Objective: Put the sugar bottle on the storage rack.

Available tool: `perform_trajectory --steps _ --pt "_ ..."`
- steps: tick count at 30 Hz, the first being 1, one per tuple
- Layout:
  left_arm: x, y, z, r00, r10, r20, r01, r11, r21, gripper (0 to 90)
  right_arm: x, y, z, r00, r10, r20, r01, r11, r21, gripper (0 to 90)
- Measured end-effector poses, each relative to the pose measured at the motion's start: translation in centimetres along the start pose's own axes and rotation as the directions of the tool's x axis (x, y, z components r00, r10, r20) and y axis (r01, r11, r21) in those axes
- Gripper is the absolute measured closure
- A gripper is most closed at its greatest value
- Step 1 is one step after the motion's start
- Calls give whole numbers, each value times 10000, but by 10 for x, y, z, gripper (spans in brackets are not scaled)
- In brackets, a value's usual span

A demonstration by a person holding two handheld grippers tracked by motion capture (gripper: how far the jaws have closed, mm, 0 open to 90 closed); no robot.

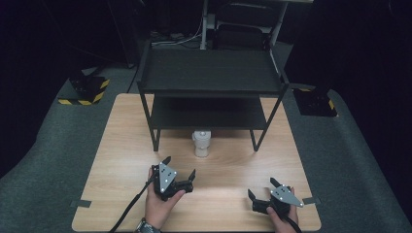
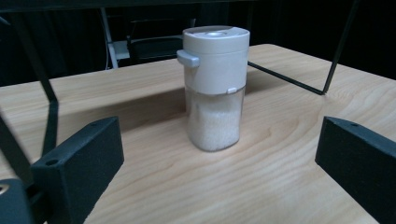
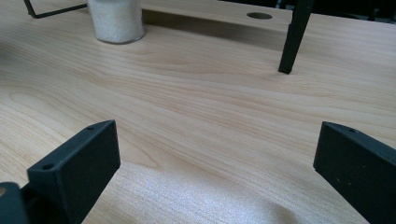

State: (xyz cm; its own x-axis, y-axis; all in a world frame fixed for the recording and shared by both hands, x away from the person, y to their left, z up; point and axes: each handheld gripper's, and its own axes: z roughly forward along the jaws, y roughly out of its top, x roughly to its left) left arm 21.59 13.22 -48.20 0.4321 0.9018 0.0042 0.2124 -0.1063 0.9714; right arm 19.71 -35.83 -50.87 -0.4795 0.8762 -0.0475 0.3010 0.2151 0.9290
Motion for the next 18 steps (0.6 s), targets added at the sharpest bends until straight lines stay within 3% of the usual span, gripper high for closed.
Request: perform_trajectory --steps 6,11,18 --pt "-6 2 25 9996 -277 -14 277 9996 -5 15 0 0 0 10000 -14 11 14 10000 -6 2" --pt "-16 4 50 9993 -102 -357 105 9999 94 27 0 0 0 10000 6 13 -6 10000 -17 2" --pt "-24 5 82 9975 -459 -528 471 9987 201 41 0 -1 0 10000 34 -12 -34 10000 -61 2"
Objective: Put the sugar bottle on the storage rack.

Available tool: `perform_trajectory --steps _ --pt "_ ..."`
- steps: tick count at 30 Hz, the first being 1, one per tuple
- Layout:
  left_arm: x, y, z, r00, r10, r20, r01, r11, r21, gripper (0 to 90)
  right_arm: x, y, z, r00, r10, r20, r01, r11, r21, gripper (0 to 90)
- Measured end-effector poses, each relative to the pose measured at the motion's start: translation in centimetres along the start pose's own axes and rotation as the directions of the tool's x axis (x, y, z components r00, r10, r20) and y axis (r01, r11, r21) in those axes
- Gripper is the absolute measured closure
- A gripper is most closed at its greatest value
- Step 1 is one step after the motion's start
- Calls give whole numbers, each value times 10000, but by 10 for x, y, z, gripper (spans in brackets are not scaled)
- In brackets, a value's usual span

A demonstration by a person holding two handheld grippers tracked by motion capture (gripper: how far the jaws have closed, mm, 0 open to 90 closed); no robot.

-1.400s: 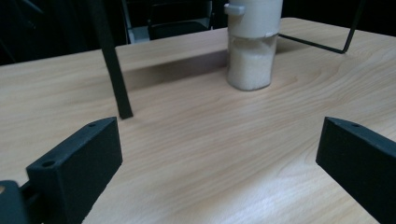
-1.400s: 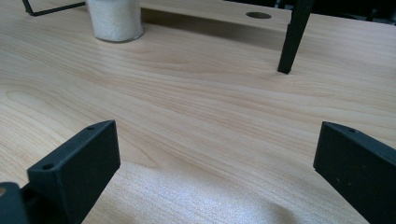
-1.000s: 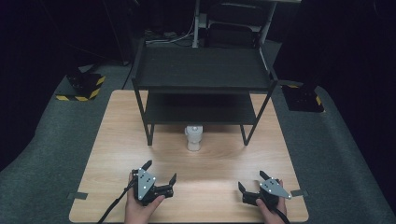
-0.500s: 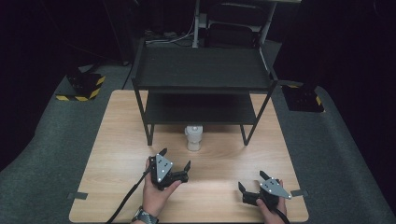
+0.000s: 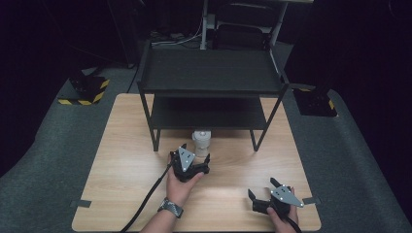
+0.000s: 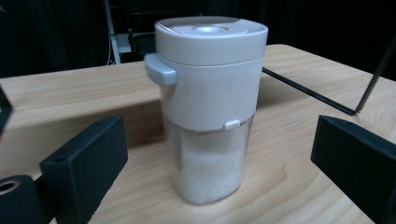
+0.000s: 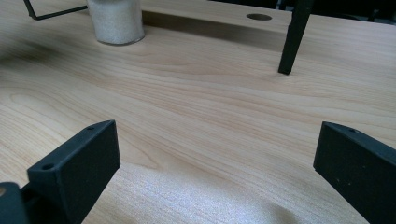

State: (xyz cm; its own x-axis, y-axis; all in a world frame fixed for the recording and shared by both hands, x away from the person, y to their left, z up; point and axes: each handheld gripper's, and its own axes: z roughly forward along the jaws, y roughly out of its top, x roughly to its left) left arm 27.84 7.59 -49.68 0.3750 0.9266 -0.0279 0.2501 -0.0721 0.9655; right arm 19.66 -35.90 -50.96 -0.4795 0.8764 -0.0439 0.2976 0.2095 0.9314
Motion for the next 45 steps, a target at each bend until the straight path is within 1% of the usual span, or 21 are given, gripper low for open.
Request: perform_trajectory --steps 2,3,5,6,8,12,14,15,16,19,21,27,31,36,38,45 --pt "-2 -1 8 9999 50 -99 -50 10000 12 45 0 0 0 10000 19 -17 -19 10000 -18 2" --pt "-5 0 13 9996 -75 -270 76 10000 63 47 -1 0 0 10000 25 -27 -25 10000 -20 2" --pt "-6 1 20 9990 -251 -360 255 9996 85 61 -1 -1 0 10000 28 -46 -28 10000 -32 2" --pt "-7 1 23 9990 -194 -410 197 9998 76 61 -1 -1 0 10000 32 -49 -32 10000 -40 2" --pt "-8 2 30 9992 -204 -357 204 9998 7 61 -2 -1 0 10000 49 -55 -49 10000 -52 2" --pt "-13 2 36 9976 -265 -640 257 9996 -133 97 -2 -1 -1 9999 85 -68 -85 9999 -79 2" --pt "-14 1 38 9974 -328 -636 313 9992 -244 145 -2 -2 -1 9999 90 -73 -91 9999 -86 2" --pt "-15 2 39 9969 -330 -709 312 9992 -262 166 -2 -2 -1 9999 88 -74 -89 9999 -91 2" --pt "-15 2 40 9965 -393 -731 372 9989 -301 177 -2 -2 -1 9999 92 -78 -92 9999 -90 2" --pt "-15 2 40 9950 -544 -836 511 9978 -411 246 -2 -2 -1 9999 91 -84 -92 9999 -105 2" --pt "-14 4 40 9957 -465 -807 436 9983 -383 273 -2 -2 -1 9999 97 -85 -98 9999 -105 2" --pt "-13 4 39 9963 -412 -757 386 9986 -353 279 -2 -2 -1 9999 103 -71 -104 9999 -113 2" --pt "-9 4 38 9979 -218 -603 197 9992 -345 282 -2 -2 -1 9999 101 -63 -101 9999 -120 2" --pt "-3 2 36 9994 -95 -336 81 9991 -406 284 -2 -2 -1 9999 100 -46 -100 9999 -130 2" --pt "0 2 35 9997 66 -234 -76 9991 -420 286 -2 -2 -1 10000 79 -43 -80 9999 -128 2" --pt "7 2 29 9999 132 57 -130 9991 -411 286 -1 -2 -1 10000 77 -26 -77 9999 -128 2"
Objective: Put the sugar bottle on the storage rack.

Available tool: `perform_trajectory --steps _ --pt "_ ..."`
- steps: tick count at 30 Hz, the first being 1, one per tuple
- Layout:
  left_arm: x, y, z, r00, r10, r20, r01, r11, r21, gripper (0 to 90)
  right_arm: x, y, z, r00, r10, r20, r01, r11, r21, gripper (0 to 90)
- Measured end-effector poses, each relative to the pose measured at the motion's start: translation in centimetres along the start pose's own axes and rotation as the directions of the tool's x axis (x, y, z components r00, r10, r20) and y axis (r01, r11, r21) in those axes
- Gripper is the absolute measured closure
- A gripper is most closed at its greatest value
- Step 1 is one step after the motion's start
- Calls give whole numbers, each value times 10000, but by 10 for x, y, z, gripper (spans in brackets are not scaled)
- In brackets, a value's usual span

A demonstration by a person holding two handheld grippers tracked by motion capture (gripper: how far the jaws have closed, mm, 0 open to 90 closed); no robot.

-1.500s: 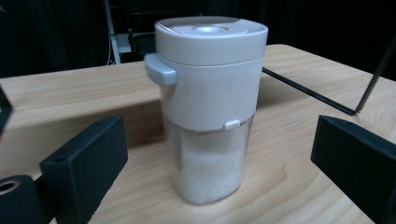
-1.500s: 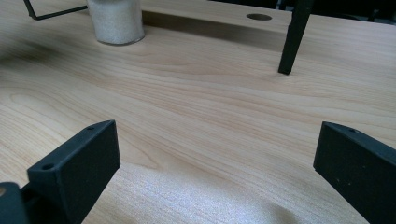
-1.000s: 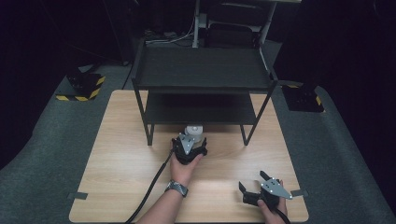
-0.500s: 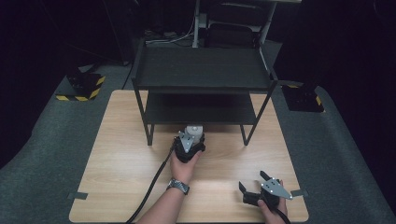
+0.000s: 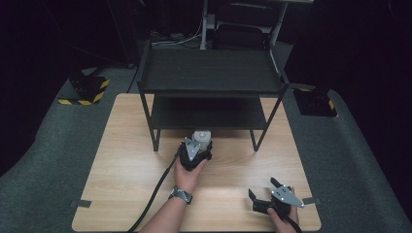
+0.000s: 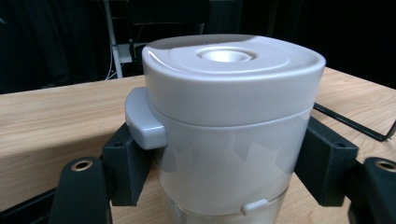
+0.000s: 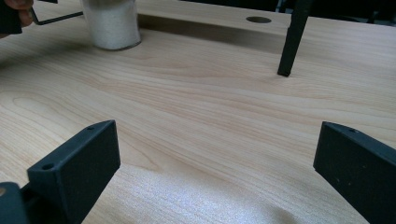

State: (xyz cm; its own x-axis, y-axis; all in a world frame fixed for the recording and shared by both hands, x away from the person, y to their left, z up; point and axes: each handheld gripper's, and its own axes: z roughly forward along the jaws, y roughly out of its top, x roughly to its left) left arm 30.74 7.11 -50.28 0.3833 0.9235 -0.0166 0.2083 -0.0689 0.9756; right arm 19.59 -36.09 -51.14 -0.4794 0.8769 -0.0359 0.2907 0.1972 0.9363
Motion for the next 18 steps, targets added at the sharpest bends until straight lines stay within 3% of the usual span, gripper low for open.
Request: perform_trajectory --steps 3,6,18 --pt "5 1 -3 9996 -119 244 119 9999 -15 287 0 0 0 10000 3 0 -3 10000 5 2" --pt "6 1 -7 9993 194 314 -192 9998 -78 287 0 0 0 10000 2 10 -2 10000 6 2" --pt "9 6 -25 9957 376 842 -326 9976 -603 287 0 0 0 10000 13 30 -13 10000 10 2"
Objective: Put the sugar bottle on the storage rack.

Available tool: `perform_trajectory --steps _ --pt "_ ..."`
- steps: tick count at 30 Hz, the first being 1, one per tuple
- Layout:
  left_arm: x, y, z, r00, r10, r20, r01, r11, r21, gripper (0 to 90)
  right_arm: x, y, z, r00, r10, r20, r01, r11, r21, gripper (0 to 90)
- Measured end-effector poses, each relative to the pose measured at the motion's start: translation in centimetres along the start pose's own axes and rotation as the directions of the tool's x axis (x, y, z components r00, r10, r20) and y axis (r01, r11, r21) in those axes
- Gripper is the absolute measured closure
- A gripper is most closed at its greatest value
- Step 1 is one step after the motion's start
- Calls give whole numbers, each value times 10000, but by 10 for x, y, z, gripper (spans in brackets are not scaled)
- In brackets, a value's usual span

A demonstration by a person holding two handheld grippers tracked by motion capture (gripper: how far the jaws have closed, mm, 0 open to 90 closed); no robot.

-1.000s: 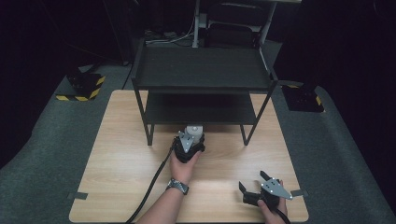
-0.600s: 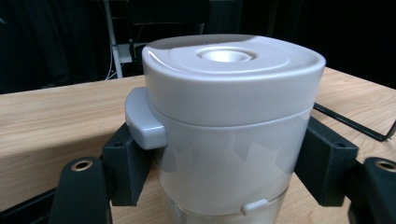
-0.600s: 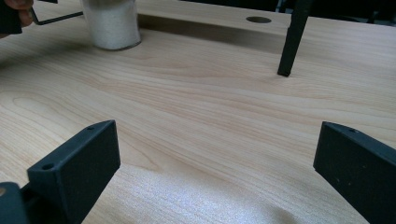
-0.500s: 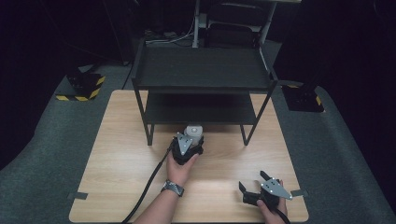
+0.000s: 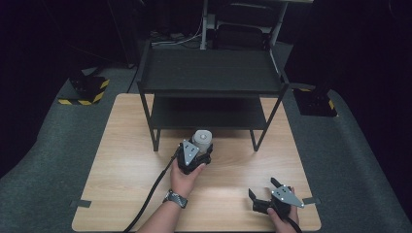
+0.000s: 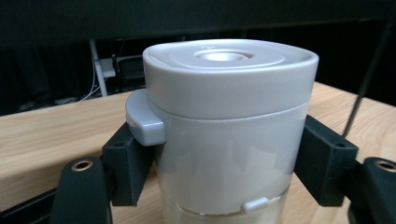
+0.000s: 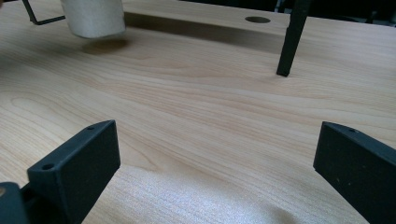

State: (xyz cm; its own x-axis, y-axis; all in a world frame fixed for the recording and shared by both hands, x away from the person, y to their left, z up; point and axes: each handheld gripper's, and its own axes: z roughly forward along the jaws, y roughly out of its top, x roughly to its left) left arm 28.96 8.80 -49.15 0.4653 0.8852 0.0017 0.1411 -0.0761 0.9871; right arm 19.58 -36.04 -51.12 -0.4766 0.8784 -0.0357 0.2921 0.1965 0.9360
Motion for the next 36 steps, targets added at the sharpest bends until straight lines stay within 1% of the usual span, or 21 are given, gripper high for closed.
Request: perform_trajectory --steps 5,6,12,14,16,18,23,27,32,35,36 --pt "0 5 -11 9998 62 173 -57 9996 -273 287 0 0 0 10000 1 6 -1 10000 3 2" --pt "0 5 -11 9998 62 173 -57 9996 -273 287 0 0 0 10000 -1 12 1 10000 3 2" --pt "2 15 -26 9993 -1 381 24 9982 -594 287 1 0 0 10000 -8 46 8 10000 14 2" --pt "3 18 -30 9987 58 500 -20 9971 -762 287 1 0 0 10000 -8 49 8 10000 16 2" --pt "1 23 -33 9985 118 527 -71 9962 -873 287 1 0 0 10000 -9 56 9 10000 20 2" --pt "0 28 -36 9983 99 583 -41 9951 -989 287 1 0 0 10000 -8 66 8 10000 15 2" --pt "-2 41 -39 9983 138 565 -76 9941 -1083 288 1 0 0 10000 23 69 -23 10000 7 2" --pt "-2 49 -39 9985 70 535 -8 9933 -1158 287 1 0 0 10000 43 67 -43 10000 4 2" --pt "-3 64 -41 9989 147 438 -97 9936 -1123 288 1 0 0 10000 47 67 -47 10000 7 2" --pt "-3 71 -41 9993 20 375 24 9932 -1161 288 1 0 0 10000 49 67 -50 10000 4 2" --pt "-2 74 -41 9994 35 355 5 9937 -1120 288 1 0 0 10000 53 65 -53 10000 4 2"
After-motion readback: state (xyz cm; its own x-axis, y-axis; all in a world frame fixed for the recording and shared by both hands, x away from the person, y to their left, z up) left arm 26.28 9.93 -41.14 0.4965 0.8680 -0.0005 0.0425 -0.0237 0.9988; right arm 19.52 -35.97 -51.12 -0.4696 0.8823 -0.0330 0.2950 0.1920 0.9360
